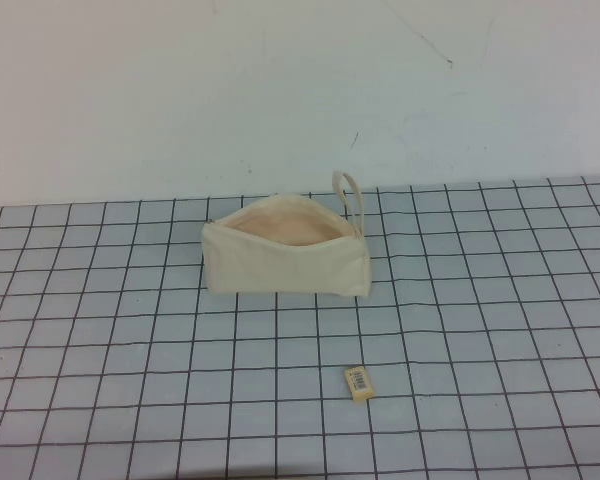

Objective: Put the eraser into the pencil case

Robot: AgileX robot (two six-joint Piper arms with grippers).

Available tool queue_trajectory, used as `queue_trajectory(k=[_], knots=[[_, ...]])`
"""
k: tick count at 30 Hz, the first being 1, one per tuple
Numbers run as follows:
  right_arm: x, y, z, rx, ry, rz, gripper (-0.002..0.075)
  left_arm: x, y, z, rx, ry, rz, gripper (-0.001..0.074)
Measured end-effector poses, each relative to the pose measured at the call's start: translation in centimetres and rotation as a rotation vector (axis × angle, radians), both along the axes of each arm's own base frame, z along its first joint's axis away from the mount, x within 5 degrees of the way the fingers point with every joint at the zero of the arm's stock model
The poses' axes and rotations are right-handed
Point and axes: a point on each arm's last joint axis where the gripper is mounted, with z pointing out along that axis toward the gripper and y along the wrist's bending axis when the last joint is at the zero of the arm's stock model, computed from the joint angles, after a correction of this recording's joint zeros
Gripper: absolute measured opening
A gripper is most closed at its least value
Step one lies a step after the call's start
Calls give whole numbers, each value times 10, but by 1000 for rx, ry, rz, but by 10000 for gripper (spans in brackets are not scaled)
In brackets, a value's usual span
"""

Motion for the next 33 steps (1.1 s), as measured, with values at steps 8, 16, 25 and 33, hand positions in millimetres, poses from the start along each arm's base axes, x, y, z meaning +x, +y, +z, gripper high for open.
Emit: queue_trajectory(k=[8, 16, 25, 33], knots=[[0, 0, 0, -6, 0, 0, -1, 0, 0, 0, 0, 0, 0, -1], [0, -1, 0, -19, 0, -1, -1, 0, 0, 0, 0, 0, 0, -1], [0, -1, 0, -23, 0, -2, -1, 0, 0, 0, 0, 0, 0, -1], [0, -1, 1, -25, -7, -2, -1, 0, 0, 0, 0, 0, 0, -1]])
